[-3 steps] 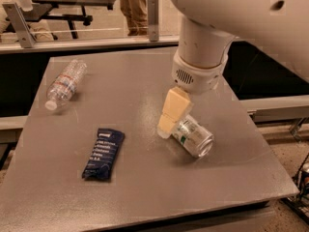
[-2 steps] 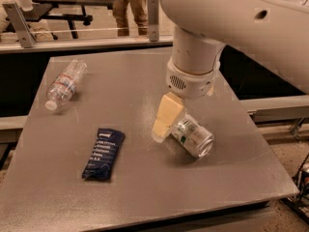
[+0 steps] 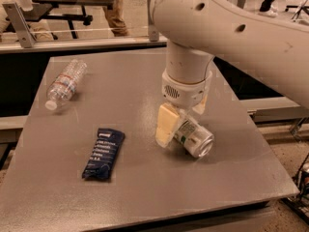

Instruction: Place 7up can upright

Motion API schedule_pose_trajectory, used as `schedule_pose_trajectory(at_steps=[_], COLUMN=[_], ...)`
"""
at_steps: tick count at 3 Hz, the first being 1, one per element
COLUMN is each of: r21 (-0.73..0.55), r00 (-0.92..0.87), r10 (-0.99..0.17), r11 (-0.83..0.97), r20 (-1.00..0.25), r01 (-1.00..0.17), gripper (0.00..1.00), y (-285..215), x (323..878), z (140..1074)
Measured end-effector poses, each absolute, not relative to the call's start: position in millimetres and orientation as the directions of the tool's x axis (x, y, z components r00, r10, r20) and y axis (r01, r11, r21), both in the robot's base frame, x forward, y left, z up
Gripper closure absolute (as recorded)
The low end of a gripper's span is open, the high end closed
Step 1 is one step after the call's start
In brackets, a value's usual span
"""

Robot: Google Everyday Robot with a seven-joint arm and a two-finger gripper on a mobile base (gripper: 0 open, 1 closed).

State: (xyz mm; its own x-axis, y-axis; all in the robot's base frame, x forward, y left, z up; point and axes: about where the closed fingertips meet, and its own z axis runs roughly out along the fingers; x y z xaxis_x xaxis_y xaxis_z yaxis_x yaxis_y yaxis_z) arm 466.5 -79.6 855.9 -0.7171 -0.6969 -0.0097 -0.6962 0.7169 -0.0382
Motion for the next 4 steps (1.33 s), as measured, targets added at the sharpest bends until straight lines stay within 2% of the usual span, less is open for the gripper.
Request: schedule_pose_trajectory(at_steps=[2, 3, 4], r21=[-0.024, -0.011, -0.017], r00=[-0.709, -0.658, -0.573], r10=[-0.705, -0.748, -0.788], r11=[0.709, 0.661, 0.591], r20=[-0.014, -0.091, -0.223], r01=[-0.704, -0.750, -0.806], gripper=[0.69, 0.98, 1.00], y=[-76.0, -63.4, -52.3], x=[467.5, 472.7, 477.6], z=[856.8, 881.9, 912.3])
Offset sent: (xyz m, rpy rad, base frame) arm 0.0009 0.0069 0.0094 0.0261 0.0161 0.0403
